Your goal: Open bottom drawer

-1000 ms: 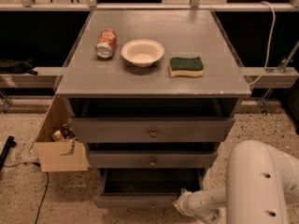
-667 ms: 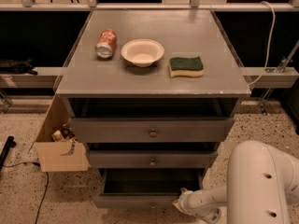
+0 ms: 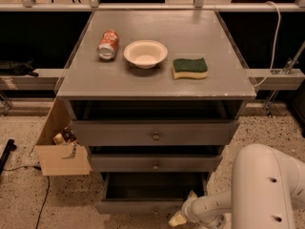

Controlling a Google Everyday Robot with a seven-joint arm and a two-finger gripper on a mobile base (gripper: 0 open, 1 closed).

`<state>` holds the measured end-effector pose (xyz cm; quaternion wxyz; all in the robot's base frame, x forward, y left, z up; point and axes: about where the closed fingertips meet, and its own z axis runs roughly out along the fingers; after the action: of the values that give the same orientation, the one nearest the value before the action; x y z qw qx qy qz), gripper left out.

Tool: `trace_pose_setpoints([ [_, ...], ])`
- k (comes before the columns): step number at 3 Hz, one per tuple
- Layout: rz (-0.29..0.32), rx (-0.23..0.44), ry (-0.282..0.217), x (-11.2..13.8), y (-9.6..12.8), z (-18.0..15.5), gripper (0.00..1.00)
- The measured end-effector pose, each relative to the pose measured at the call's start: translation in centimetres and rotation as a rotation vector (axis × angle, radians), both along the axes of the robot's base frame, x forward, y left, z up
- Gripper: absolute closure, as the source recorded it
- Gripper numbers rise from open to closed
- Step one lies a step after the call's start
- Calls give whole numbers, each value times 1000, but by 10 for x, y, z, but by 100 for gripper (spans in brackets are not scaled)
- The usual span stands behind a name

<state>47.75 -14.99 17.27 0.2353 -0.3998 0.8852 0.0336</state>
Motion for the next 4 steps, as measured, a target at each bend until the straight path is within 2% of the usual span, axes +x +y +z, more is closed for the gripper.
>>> trace_pose_setpoints([
  [1, 0, 0, 0, 0, 0, 0, 18],
  [2, -24, 26, -1, -29, -2, -7, 41],
  [3, -26, 28, -1, -30, -2, -4, 65],
  [4, -23, 42, -24, -41, 4, 3, 88],
])
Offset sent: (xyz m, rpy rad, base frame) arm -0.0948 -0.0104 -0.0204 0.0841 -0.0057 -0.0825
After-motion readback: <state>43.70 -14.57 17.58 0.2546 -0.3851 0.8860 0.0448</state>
